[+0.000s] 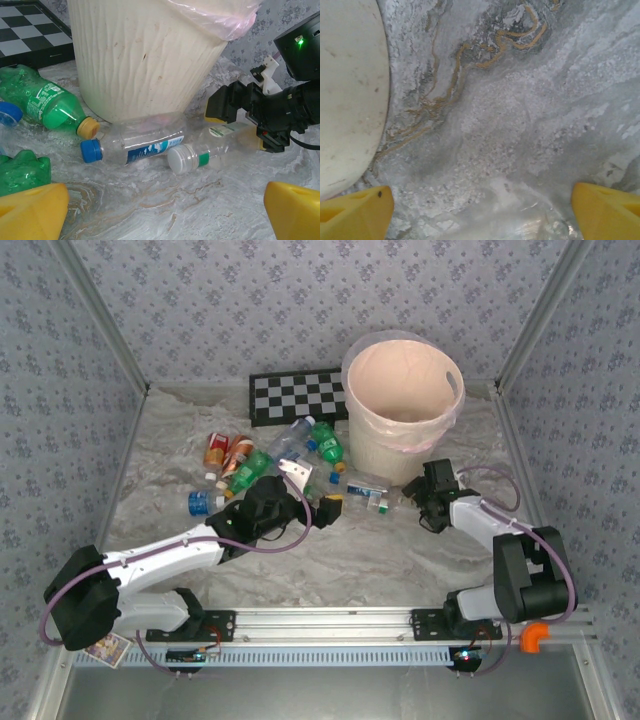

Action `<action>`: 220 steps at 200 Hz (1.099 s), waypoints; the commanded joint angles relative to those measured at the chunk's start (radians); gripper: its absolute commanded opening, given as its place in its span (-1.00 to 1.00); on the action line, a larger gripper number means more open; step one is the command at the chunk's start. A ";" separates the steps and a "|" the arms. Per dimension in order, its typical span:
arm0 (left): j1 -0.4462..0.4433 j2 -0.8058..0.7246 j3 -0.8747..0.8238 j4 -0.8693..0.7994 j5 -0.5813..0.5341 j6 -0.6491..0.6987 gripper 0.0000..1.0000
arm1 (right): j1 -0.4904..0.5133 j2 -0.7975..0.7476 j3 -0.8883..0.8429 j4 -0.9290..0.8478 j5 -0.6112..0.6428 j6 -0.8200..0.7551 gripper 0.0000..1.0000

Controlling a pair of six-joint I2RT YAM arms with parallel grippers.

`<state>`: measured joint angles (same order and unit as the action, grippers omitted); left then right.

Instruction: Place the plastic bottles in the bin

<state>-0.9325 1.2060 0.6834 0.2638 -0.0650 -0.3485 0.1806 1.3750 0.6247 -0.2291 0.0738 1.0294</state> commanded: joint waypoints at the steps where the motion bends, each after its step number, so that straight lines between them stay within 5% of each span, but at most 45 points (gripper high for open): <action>1: -0.007 -0.016 0.013 0.017 0.005 0.008 1.00 | -0.007 0.014 0.028 -0.072 0.011 -0.007 0.70; 57: -0.006 -0.011 0.015 0.017 0.007 0.006 0.99 | -0.007 -0.021 0.044 -0.135 0.036 -0.035 0.37; 131: -0.007 -0.008 0.015 0.017 0.007 0.007 0.99 | 0.067 -0.138 0.052 -0.233 0.078 0.019 0.77; 220: -0.008 0.003 0.015 0.022 0.014 0.001 1.00 | 0.198 -0.424 -0.108 -0.210 0.124 0.402 1.00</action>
<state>-0.9325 1.2060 0.6834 0.2642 -0.0647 -0.3485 0.3336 0.9840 0.5579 -0.4305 0.1623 1.2644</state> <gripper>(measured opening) 0.997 0.991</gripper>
